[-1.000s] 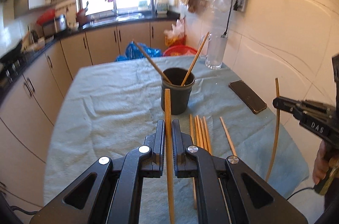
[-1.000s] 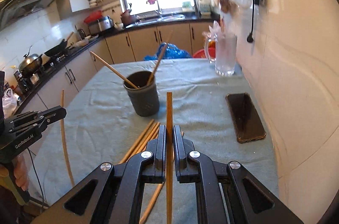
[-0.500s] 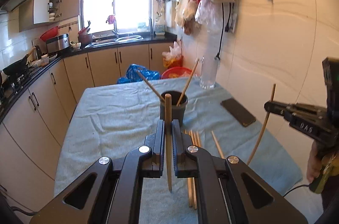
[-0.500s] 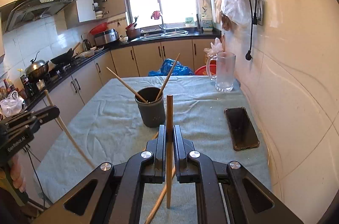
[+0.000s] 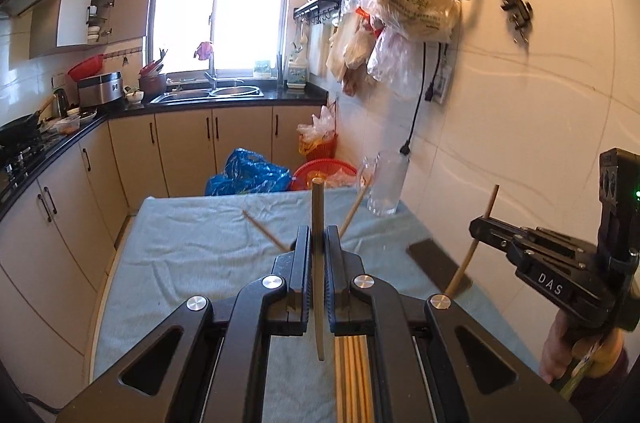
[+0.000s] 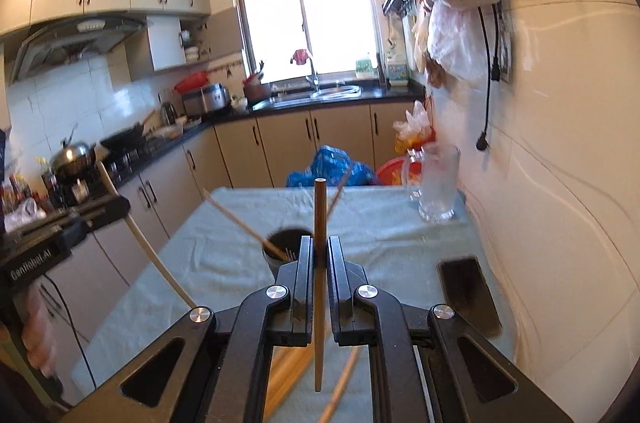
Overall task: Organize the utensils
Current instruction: 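Raise both held chopsticks upright and move them over the black cup, then open both tools to release the chopsticks into the cup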
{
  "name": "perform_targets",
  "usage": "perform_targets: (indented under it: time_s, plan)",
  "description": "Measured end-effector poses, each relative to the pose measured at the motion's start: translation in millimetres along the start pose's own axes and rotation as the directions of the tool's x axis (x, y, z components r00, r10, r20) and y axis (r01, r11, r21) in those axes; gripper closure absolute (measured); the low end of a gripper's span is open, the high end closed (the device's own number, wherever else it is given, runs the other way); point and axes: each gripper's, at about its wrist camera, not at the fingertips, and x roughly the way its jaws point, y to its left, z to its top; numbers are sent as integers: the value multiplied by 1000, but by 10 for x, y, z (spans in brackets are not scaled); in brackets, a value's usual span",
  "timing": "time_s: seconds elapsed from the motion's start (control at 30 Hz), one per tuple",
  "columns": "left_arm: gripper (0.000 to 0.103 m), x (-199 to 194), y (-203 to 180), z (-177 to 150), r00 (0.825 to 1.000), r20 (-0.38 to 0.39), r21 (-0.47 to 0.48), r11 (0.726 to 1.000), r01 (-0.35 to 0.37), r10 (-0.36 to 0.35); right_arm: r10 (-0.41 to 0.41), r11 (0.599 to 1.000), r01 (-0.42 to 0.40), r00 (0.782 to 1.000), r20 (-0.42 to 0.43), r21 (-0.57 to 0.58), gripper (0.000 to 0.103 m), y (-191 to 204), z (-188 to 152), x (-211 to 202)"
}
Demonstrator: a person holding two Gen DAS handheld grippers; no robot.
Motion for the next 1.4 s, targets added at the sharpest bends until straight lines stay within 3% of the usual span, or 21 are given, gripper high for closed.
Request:
perform_targets:
  time_s: [0.43,0.6,0.8,0.93,1.0,1.07,1.13,1.4]
  plan:
    - [97,654,96,710,998,51,-70,997,-21,24,23,989,-45,988,154,144,96,-22,741,614]
    - [97,1176,192,651,998,-40,-88,995,-42,39,6,984,-24,994,108,176,96,-105,725,1013]
    - [97,1572,279,466,990,-136,-110,993,-50,35,-1,982,3,1000,-8,191,96,-204,514,1466]
    - [96,1562,319,414,990,-133,-113,992,-61,46,9,975,3,998,-56,222,95,-291,397,1639]
    - [89,1510,329,420,991,-124,-116,991,-61,47,25,969,-5,997,-74,248,89,-351,371,1690]
    - [76,1444,339,431,993,-111,-121,991,-56,42,34,963,-12,997,-75,268,69,-389,359,1687]
    - [69,1335,336,426,995,-91,-121,991,-59,48,22,962,-6,998,-57,271,62,-421,371,1633]
    - [57,702,301,359,999,-29,-117,992,-47,44,7,965,-1,1000,-20,261,50,-384,444,1211]
